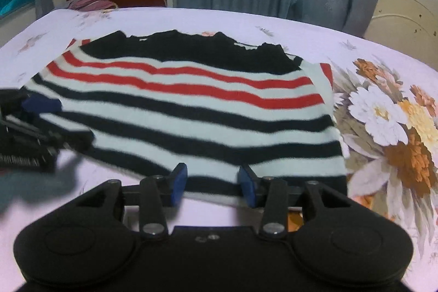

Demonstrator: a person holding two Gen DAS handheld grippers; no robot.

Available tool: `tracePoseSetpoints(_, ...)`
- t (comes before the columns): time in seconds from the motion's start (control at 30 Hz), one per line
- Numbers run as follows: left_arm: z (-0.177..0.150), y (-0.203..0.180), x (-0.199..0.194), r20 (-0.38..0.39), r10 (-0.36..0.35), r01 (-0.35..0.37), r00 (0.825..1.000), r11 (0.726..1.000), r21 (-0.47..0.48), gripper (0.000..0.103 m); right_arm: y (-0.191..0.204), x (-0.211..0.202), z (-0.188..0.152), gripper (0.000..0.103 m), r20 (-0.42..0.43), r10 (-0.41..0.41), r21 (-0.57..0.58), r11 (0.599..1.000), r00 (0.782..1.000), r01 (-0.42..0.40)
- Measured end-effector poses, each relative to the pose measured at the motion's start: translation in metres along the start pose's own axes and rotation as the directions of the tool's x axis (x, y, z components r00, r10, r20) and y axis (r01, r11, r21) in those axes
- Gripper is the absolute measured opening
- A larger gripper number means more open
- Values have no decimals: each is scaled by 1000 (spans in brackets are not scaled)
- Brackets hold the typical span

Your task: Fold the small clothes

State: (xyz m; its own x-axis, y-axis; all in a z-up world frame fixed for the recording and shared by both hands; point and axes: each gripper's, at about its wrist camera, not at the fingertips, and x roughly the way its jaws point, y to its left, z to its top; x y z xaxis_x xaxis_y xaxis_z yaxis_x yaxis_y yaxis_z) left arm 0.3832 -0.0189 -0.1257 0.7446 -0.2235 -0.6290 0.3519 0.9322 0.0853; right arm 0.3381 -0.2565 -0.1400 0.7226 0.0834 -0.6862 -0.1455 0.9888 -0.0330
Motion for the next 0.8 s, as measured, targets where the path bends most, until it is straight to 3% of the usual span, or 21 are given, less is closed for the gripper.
tracePoseSetpoints(0.07, 2, 10, -2, 3, 23, -23, 1000, 1000, -20, 86, -6, -7, 2, 39, 14, 13, 8, 1000, 1000, -13)
tracePoseSetpoints(0.17, 1, 30, -6, -1, 68, -68, 998, 996, -52, 86, -32, -24, 8, 40, 98, -83, 106, 992, 992, 72)
tracePoseSetpoints(0.23, -3, 42, -5, -11, 86, -87, 996, 993, -80, 86, -54, -22, 8, 42, 80, -151, 175, 975, 985, 136)
tracePoseSetpoints(0.3, -6, 50, -4, -20, 95, -96, 995, 990, -102, 86, -76, -13, 5, 42, 18, -160, 238, 960, 987, 151)
tracePoseSetpoints(0.4, -13, 56, -4, -22, 97, -99, 995, 988, -121, 86, -91, -8, -4, 18, -8, -76, 306, 949, 997, 75)
tracePoseSetpoints(0.43, -16, 57, -4, -22, 98, -100, 995, 988, -121, 86, -92, -8, -7, 7, -18, -80, 295, 952, 997, 82)
tracePoseSetpoints(0.6, -27, 67, -6, -24, 101, -104, 995, 985, -141, 86, -85, -13, -23, 7, -22, -120, 240, 963, 993, 122)
tracePoseSetpoints(0.8, -23, 68, -10, -30, 110, -113, 993, 982, -148, 86, -84, -16, -18, 11, -44, -129, 235, 963, 991, 135)
